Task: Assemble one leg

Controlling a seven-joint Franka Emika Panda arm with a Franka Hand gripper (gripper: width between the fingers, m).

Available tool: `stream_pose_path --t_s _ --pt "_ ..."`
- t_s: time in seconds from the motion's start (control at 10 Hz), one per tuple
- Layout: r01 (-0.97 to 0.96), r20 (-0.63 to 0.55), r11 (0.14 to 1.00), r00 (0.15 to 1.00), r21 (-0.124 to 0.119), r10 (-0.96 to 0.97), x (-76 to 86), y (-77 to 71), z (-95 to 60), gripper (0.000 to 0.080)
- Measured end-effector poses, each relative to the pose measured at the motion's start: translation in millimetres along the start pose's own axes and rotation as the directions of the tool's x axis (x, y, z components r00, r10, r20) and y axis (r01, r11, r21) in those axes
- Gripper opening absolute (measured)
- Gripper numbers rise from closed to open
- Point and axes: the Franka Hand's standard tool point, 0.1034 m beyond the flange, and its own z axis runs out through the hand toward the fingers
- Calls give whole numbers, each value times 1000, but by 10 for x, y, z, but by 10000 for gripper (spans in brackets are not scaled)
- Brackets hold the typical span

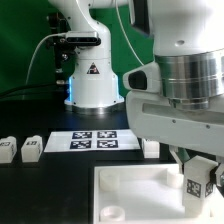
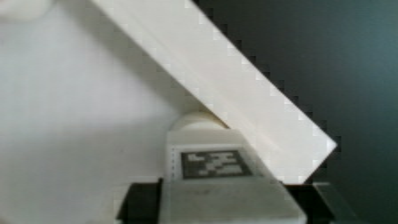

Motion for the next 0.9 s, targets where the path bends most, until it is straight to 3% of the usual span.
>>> stream_pose_path --t_s 0.1,0.2,0.4,0.5,0.6,0.7,0.8,0.9 --pt "-242 33 970 970 27 241 10 -9 14 299" --pt "-430 78 902 901 37 427 25 -18 13 299" --pt "-567 85 823 822 20 564 -32 -30 30 297" --pt "-554 84 833 831 22 550 -24 -27 30 297" --pt "-506 83 862 860 26 503 -31 -27 32 390" --pt "-483 83 876 874 24 479 -69 -26 46 390" --pt "-409 80 912 910 25 406 -84 -18 55 578" --pt "-196 56 980 980 36 193 -61 -8 44 629"
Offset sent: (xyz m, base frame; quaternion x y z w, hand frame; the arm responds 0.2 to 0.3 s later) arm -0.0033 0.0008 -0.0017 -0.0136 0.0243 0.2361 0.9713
